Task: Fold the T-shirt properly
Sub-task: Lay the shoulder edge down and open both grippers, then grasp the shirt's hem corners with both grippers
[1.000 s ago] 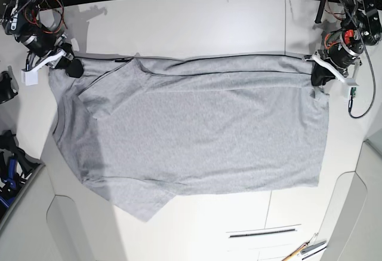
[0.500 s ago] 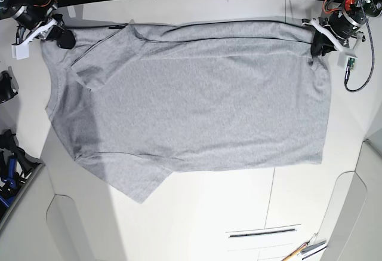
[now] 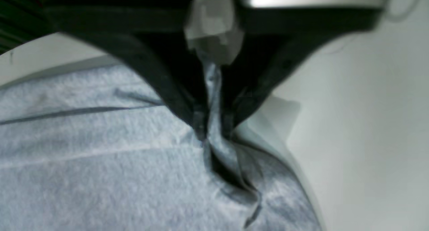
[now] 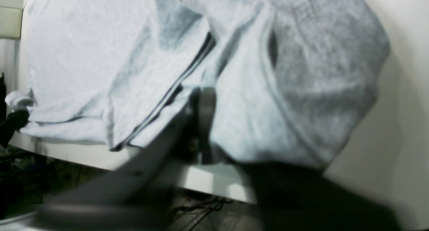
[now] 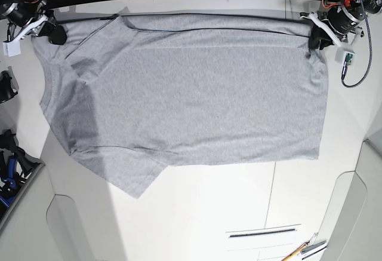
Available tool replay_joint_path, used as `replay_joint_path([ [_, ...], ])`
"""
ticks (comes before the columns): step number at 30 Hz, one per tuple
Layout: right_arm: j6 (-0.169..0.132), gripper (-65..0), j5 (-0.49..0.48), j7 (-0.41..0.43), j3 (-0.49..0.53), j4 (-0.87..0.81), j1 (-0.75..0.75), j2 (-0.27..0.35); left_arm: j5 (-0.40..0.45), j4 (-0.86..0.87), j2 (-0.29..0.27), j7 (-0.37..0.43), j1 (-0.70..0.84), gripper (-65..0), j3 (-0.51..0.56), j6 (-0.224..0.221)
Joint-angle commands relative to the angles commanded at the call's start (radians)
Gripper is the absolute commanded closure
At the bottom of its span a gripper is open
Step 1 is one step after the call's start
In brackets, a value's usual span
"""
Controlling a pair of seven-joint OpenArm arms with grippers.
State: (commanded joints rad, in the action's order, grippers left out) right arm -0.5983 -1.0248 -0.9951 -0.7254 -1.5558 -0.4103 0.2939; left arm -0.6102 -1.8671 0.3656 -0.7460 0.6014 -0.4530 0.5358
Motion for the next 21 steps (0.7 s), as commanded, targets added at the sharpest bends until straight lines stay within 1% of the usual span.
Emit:
replay_joint_path([
  [1, 0.0, -23.6, 0.0, 0.0, -0.002, 0.0, 0.0, 0.0, 0.0, 0.0, 0.0, -0.01, 0.0, -17.3, 0.0, 0.002],
  [2, 0.0, -24.9, 0.0, 0.0, -0.007, 0.0, 0.0, -0.001, 0.0, -0.002, 0.001, -0.035, 0.0, -18.8, 0.0, 0.035],
  [3, 0.0, -24.8, 0.0, 0.0, -0.023, 0.0, 0.003, -0.002, -0.005, -0.011, 0.0, -0.067, 0.0, -18.8, 0.0, 0.076],
  [4, 0.0, -24.8, -0.005, 0.0, -0.049, 0.0, 0.003, -0.005, -0.023, -0.028, 0.0, -0.091, 0.0, -18.8, 0.0, 0.087],
  [6, 0.0, -24.8, -0.02, 0.002, -0.122, -0.001, 0.016, -0.006, -0.029, -0.067, 0.0, -0.113, 0.0, -19.0, -0.022, 0.072],
  [7, 0.0, -24.8, -0.023, 0.003, -0.163, -0.001, 0.027, -0.006, -0.03, -0.09, 0.0, -0.111, 0.0, -20.6, -0.043, 0.051],
  [8, 0.0, -24.9, -0.023, 0.003, -0.203, -0.002, 0.043, -0.005, -0.03, -0.113, 0.001, -0.111, 0.0, -23.6, -0.069, 0.035],
  [10, 0.0, -24.9, -0.013, 0.004, -0.259, -0.002, 0.071, 0.006, -0.046, -0.149, 0.001, -0.111, 0.0, -32.7, -0.119, 0.033],
  [11, 0.0, -25.4, 0.003, 0.009, -0.274, -0.002, 0.085, 0.013, -0.057, -0.159, 0.001, -0.107, 0.0, -36.0, -0.142, 0.033],
  [12, 0.0, -28.1, 0.024, 0.023, -0.281, -0.002, 0.101, 0.019, -0.066, -0.163, 0.001, -0.095, 0.0, -37.3, -0.161, 0.033],
  [14, 0.0, -35.0, 0.068, 0.071, -0.28, -0.002, 0.141, 0.031, -0.066, -0.163, 0.001, -0.042, 0.0, -37.4, -0.189, 0.034],
  [15, 0.001, -37.2, 0.089, 0.091, -0.278, -0.002, 0.166, 0.041, -0.066, -0.163, 0.001, -0.008, -0.001, -37.4, -0.195, 0.034],
  [17, 0.012, -37.8, 0.133, 0.14, -0.266, 0.0, 0.219, 0.06, -0.066, -0.163, 0.001, 0.056, -0.007, -37.4, -0.196, 0.035],
  [18, 0.012, -37.8, 0.154, 0.162, -0.254, 0.003, 0.247, 0.071, -0.066, -0.163, 0.001, 0.074, -0.021, -37.4, -0.196, 0.037],
  [21, 0.019, -37.8, 0.228, 0.195, -0.174, 0.014, 0.343, 0.095, -0.055, -0.14, 0.004, 0.077, -0.09, -37.4, -0.196, 0.036],
])
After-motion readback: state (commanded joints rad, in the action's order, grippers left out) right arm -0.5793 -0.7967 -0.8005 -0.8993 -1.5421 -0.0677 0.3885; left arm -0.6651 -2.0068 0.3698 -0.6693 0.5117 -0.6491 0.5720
